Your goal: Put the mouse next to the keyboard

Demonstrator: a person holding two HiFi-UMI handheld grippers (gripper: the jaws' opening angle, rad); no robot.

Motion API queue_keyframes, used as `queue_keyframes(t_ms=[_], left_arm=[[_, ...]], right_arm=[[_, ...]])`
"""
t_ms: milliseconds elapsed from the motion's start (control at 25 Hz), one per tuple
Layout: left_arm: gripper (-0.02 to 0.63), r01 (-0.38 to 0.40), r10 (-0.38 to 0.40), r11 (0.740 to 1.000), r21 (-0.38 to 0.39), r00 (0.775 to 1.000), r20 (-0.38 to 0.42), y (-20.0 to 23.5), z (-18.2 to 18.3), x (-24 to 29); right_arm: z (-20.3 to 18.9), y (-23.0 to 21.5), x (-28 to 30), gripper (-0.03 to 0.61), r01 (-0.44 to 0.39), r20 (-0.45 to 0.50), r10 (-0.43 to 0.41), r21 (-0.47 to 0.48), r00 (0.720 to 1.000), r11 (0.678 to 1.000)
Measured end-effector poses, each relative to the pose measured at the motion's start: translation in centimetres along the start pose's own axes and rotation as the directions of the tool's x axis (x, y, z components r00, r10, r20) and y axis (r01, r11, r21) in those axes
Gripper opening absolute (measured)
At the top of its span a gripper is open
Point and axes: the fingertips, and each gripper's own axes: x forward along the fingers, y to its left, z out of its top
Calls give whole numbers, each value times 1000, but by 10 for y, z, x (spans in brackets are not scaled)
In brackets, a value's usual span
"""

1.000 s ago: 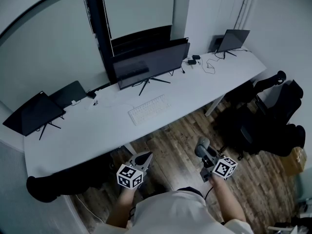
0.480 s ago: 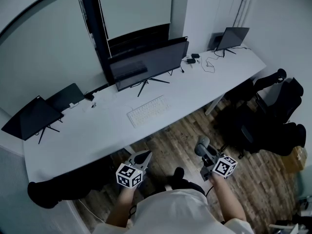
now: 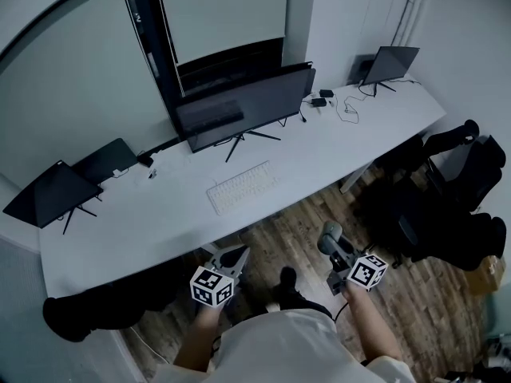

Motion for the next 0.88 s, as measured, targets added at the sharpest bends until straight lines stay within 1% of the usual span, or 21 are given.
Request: queue_keyframes(t_ms=[400, 880], left_arm=[[17, -59, 59, 998, -22, 998, -2, 15, 23, 53], [17, -145, 144, 988, -49, 989, -15, 33, 36, 112]], right_arm=[[41, -42, 44, 147, -52, -57, 52, 7, 997, 999], [76, -99, 89, 147, -106, -135, 109, 33, 985, 994]])
